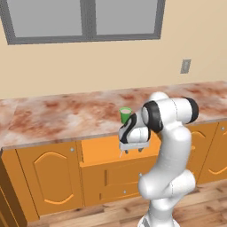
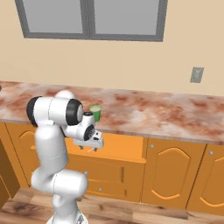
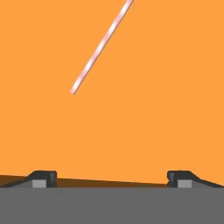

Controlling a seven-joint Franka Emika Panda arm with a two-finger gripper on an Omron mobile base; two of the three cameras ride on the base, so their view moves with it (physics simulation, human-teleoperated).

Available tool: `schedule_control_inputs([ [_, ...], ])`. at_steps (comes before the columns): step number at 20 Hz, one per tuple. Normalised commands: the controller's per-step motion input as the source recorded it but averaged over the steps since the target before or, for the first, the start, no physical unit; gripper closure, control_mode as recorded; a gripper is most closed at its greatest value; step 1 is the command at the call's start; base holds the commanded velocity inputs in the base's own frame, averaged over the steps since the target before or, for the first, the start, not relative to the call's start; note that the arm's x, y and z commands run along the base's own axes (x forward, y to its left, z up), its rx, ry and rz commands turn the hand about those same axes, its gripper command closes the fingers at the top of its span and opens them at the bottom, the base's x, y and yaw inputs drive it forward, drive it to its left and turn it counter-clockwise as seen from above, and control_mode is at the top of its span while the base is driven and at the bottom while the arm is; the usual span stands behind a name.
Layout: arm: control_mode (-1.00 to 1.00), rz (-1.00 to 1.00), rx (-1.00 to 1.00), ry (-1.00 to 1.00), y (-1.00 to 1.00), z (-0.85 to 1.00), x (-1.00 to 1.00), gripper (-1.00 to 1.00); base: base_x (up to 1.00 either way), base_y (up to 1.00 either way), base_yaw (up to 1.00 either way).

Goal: Pick up the straw from the right drawer and put it inside the smoothie cup.

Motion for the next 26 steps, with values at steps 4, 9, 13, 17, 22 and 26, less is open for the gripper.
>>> schedule_control_inputs([
  [4, -1.00, 0.00, 0.00, 0.03, 0.00, -0.20, 0.23, -1.00, 0.00, 0.00, 0.00],
  [9, -1.00, 0.00, 0.00, 0.06, 0.00, -0.39, 0.16, -1.00, 0.00, 0.00, 0.00],
  [13, -1.00, 0.00, 0.00, 0.06, 0.00, -0.44, 0.12, -1.00, 0.00, 0.00, 0.00],
  [17, -1.00, 0.00, 0.00, 0.11, 0.00, -0.34, 0.01, -1.00, 0.00, 0.00, 0.00],
  [22, -1.00, 0.00, 0.00, 0.17, -0.17, -0.15, -0.61, -1.00, 0.00, 0.00, 0.00],
  [26, -1.00, 0.00, 0.00, 0.10, -0.24, -0.01, -1.00, -1.00, 0.00, 0.00, 0.00],
])
